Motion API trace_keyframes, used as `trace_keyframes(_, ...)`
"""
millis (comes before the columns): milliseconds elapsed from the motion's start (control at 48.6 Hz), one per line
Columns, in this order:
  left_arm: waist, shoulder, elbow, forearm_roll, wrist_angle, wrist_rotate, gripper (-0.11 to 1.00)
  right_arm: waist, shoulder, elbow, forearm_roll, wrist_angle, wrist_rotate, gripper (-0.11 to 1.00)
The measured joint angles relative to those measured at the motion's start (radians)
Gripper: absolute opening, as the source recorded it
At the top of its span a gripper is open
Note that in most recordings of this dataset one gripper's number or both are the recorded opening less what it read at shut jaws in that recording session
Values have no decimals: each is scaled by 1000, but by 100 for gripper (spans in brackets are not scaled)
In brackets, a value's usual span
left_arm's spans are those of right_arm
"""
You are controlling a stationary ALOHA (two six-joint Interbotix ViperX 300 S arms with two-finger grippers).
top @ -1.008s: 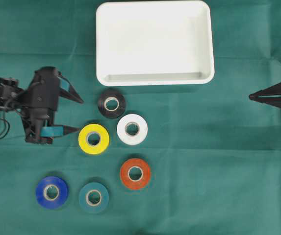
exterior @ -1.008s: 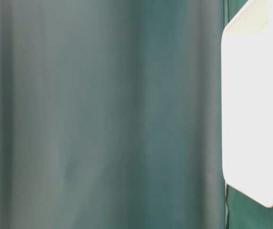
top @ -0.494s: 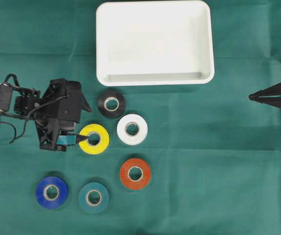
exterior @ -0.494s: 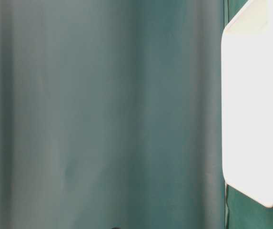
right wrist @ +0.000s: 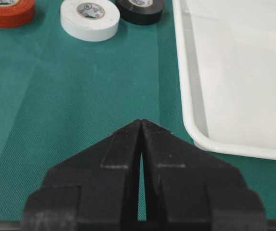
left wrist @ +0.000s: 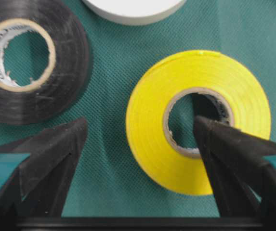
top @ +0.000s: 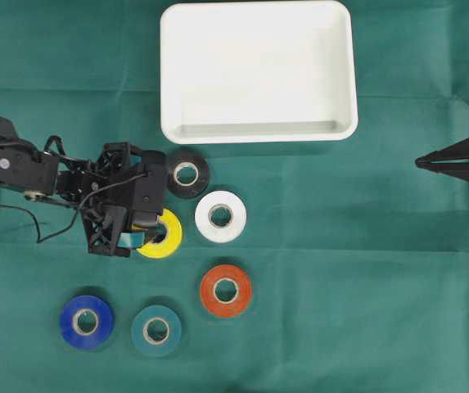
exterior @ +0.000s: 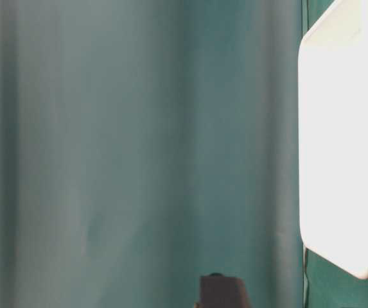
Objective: Put the tape into the white case with the left arm.
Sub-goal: 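Lower the left gripper into the yellow roll's hole and grasp it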
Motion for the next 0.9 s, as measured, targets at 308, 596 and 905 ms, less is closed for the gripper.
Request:
trace_keyframes(308,3,14,-8,0,-3,3,71,-2,0,0,0,-2,0,-9)
trace_keyframes(596,2,9,-8,0,2,8,26,-2,0,5,0,-2,0,-9)
trace_keyframes(905,-17,-31,-14,0,43,6,26,-2,0,5,0,-2,0,-9)
